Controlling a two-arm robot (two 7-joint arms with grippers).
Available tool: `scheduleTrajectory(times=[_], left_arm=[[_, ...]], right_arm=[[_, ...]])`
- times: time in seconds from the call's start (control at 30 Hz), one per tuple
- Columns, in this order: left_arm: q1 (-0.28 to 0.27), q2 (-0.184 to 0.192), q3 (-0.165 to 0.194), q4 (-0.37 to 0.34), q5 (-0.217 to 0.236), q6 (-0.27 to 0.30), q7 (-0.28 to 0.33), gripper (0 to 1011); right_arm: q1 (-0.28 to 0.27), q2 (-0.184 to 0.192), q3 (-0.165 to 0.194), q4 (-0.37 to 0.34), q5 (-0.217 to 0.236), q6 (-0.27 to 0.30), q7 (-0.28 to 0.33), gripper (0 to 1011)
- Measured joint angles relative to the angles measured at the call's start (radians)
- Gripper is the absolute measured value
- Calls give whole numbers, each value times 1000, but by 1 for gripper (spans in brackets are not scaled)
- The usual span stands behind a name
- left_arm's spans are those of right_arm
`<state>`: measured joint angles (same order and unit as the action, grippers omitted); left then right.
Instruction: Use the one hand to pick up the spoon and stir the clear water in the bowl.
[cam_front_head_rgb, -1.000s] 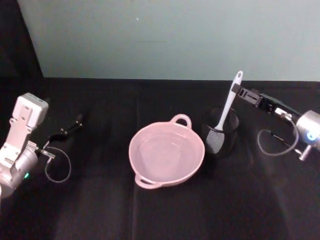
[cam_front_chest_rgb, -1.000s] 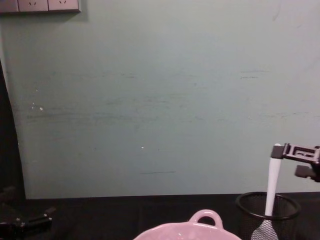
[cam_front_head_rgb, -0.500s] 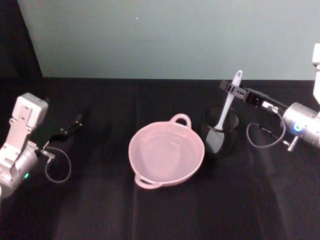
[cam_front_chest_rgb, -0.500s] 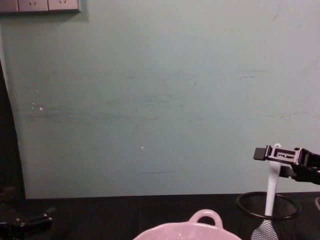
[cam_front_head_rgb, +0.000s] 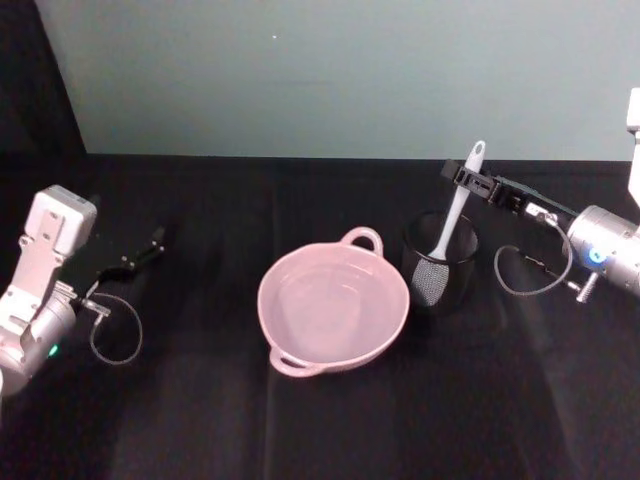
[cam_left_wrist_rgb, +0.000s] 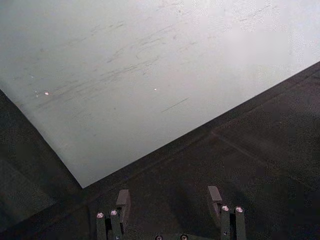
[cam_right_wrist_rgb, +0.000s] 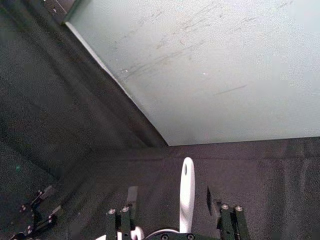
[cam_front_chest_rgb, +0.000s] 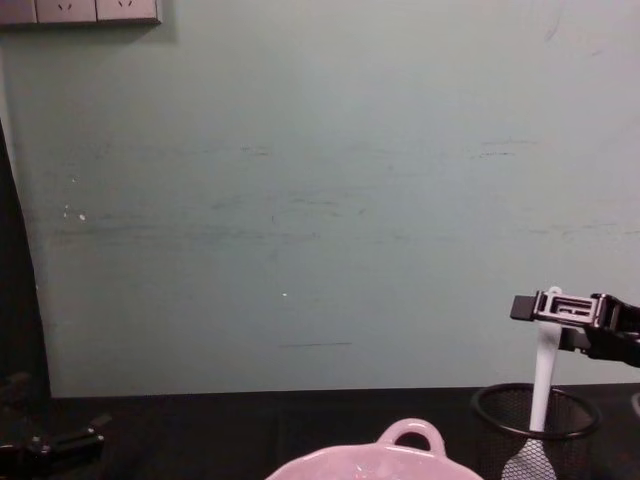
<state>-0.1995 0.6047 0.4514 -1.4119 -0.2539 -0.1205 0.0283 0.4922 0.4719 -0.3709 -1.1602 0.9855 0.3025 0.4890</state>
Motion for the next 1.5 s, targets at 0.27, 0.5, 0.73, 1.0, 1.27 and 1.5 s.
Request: scheduleTrajectory(times=[0.27, 0.5, 0.73, 1.0, 1.27, 1.5], left_arm=[[0, 0, 0, 0, 0, 0, 0, 1011], [0, 0, 0, 0, 0, 0, 0, 1011], [0, 0, 0, 0, 0, 0, 0, 1011], [0, 0, 0, 0, 0, 0, 0, 1011], [0, 0, 0, 0, 0, 0, 0, 1011], [0, 0, 0, 0, 0, 0, 0, 1011]], right_arm=[[-2, 0, 2, -2, 0, 0, -1, 654], [-2, 1, 2, -4, -1, 1, -4, 449], [-3, 1, 3, -4, -1, 2, -5, 218], [-3, 1, 3, -5, -1, 2, -6, 116], [-38, 72, -35, -128, -117, -103, -35, 116], [-61, 121, -14, -249, -139, -95, -68, 116]])
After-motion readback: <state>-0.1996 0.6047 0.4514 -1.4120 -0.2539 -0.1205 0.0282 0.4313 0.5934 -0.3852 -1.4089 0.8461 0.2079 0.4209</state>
